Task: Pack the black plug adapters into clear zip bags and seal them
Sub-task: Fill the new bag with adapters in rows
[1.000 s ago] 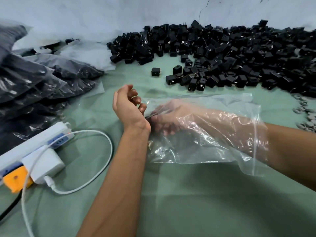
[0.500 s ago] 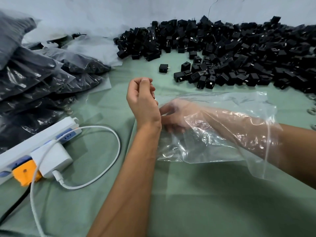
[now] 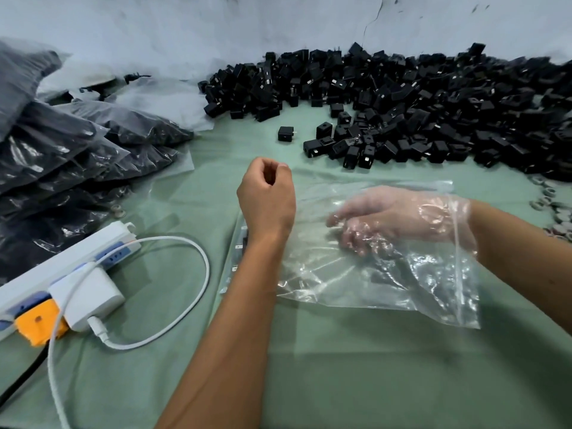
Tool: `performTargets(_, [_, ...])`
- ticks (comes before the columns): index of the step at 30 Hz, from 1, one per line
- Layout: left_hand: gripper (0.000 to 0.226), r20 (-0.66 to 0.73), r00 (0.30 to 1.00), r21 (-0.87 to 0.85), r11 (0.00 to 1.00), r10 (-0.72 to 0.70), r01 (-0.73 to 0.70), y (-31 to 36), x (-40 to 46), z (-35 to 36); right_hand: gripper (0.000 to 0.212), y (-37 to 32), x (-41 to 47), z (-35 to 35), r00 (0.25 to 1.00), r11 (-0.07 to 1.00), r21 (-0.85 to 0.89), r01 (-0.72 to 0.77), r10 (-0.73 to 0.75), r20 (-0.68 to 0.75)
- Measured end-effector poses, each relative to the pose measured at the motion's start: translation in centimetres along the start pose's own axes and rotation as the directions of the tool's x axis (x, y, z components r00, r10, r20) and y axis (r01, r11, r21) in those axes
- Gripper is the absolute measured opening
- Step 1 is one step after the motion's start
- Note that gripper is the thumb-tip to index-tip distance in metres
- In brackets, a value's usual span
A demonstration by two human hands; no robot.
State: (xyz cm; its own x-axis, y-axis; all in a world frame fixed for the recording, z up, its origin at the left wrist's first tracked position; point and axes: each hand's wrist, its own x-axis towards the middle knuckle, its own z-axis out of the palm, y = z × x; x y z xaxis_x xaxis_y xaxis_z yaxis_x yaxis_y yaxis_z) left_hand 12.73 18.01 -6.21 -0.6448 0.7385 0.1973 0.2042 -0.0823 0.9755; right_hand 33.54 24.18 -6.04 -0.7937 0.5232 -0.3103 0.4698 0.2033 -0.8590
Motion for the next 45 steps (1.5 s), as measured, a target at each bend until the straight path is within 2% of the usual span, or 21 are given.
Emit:
performTargets(3, [0.015, -0.01, 1.0, 0.023, 1.0, 0.004, -0.004, -0.3, 0.2, -0.1, 0.024, 2.2, -4.8, -2.8, 0.996, 0.993, 0.12, 0.015, -0.026, 0.088])
performTargets(6, [0.012, -0.015, 1.0, 0.055, 0.998, 0.023, -0.023, -0.2, 0.1, 0.0, 0.016, 3.5, -9.4, -5.7, 0.989, 0.974, 0.177, -0.144, 0.139, 0.04])
performTargets(8, [0.011, -0.016, 0.999, 0.103, 0.994, 0.05, -0.048, 0.3, -0.3, 0.3, 0.014, 4.0, -10.4, -6.9, 0.936, 0.959, 0.077, -0.273, 0.283, -0.211])
performTargets(9, [0.011, -0.014, 0.998, 0.134, 0.989, 0.068, -0.066, 0.8, -0.7, 0.5, 0.016, 4.4, -10.2, -7.2, 0.86, 0.945, 0.038, -0.326, 0.313, -0.403])
performTargets(11, [0.013, -0.003, 0.994, 0.176, 0.979, 0.107, -0.105, 2.0, -2.0, 1.5, 0.015, 4.5, -8.5, -7.5, 0.653, 0.937, 0.019, -0.35, 0.259, -0.712])
performTargets(12, [0.014, 0.021, 0.993, 0.165, 0.979, 0.12, -0.122, 2.9, -3.0, 2.5, 0.012, 4.2, -7.4, -7.4, 0.579, 0.941, -0.034, -0.336, 0.178, -0.796])
performTargets(13, [0.015, 0.073, 0.99, 0.149, 0.98, 0.125, -0.134, 3.9, -4.1, 3.6, 0.01, 3.7, -6.2, -7.4, 0.552, 0.932, -0.146, -0.331, 0.066, -0.831])
performTargets(14, [0.015, 0.156, 0.98, 0.159, 0.976, 0.126, -0.151, 4.8, -5.4, 4.9, 0.013, 3.2, -5.0, -7.4, 0.568, 0.893, -0.291, -0.344, -0.049, -0.821])
performTargets(16, [0.011, 0.373, 0.917, 0.297, 0.918, 0.141, -0.262, 6.3, -7.9, 7.5, 0.037, 2.6, -2.5, -8.0, 0.682, 0.719, -0.577, -0.387, -0.198, -0.704])
performTargets(18, [0.011, 0.538, 0.832, 0.431, 0.805, 0.135, -0.409, 7.0, -9.8, 9.6, 0.055, 2.2, -0.3, -8.6, 0.775, 0.554, -0.716, -0.424, -0.187, -0.604])
performTargets(21, [0.034, 0.647, 0.761, 0.528, 0.693, 0.045, -0.49, 7.1, -10.8, 11.2, 0.054, 2.6, 1.3, -9.1, 0.802, 0.474, -0.741, -0.476, -0.111, -0.587])
performTargets(24, [0.048, 0.675, 0.734, 0.589, 0.652, -0.072, -0.478, 6.5, -10.8, 11.7, 0.039, 3.4, 0.9, -8.8, 0.732, 0.559, -0.692, -0.457, -0.207, -0.65])
performTargets(27, [0.026, 0.677, 0.73, 0.609, 0.631, -0.096, -0.481, 6.2, -10.3, 11.4, 0.029, 3.7, -0.5, -7.9, 0.657, 0.692, -0.614, -0.378, -0.267, -0.705])
performTargets(30, [0.023, 0.68, 0.721, 0.583, 0.692, -0.13, -0.425, 6.0, -9.7, 10.8, 0.024, 4.0, -2.6, -6.8, 0.482, 0.853, -0.447, -0.271, -0.282, -0.83])
performTargets(32, [0.019, 0.667, 0.72, 0.582, 0.739, -0.193, -0.341, 5.9, -9.3, 10.4, 0.03, 3.7, -4.1, -6.2, 0.377, 0.96, -0.236, -0.152, -0.165, -0.911])
performTargets(33, [0.018, 0.657, 0.717, 0.582, 0.762, -0.234, -0.284, 5.9, -9.1, 10.2, 0.032, 3.4, -5.0, -5.9, 0.387, 0.99, -0.12, -0.074, -0.083, -0.918])
performTargets(34, [0.019, 0.648, 0.712, 0.573, 0.789, -0.271, -0.221, 6.0, -9.0, 9.9, 0.03, 3.1, -5.9, -5.5, 0.442, 1.0, -0.012, 0.006, -0.013, -0.897])
performTargets(36, [0.021, 0.628, 0.715, 0.534, 0.839, -0.308, -0.107, 5.8, -8.7, 9.5, 0.018, 2.7, -8.1, -4.7, 0.619, 0.993, 0.106, 0.053, 0.05, -0.784])
performTargets(38, [0.017, 0.603, 0.736, 0.497, 0.866, -0.307, -0.046, 5.7, -8.7, 9.2, 0.013, 2.4, -10.5, -3.9, 0.756, 0.993, 0.12, 0.012, 0.069, -0.65])
performTargets(40, [0.017, 0.578, 0.771, 0.464, 0.885, -0.268, -0.039, 6.0, -8.8, 9.1, 0.017, 2.1, -12.1, -3.1, 0.844, 0.994, 0.109, -0.03, 0.084, -0.53])
performTargets(45, [0.01, 0.565, 0.814, 0.455, 0.874, -0.136, -0.169, 8.1, -9.7, 9.4, 0.006, -0.2, -12.0, -0.9, 0.958, 0.999, -0.018, -0.044, 0.037, -0.283])
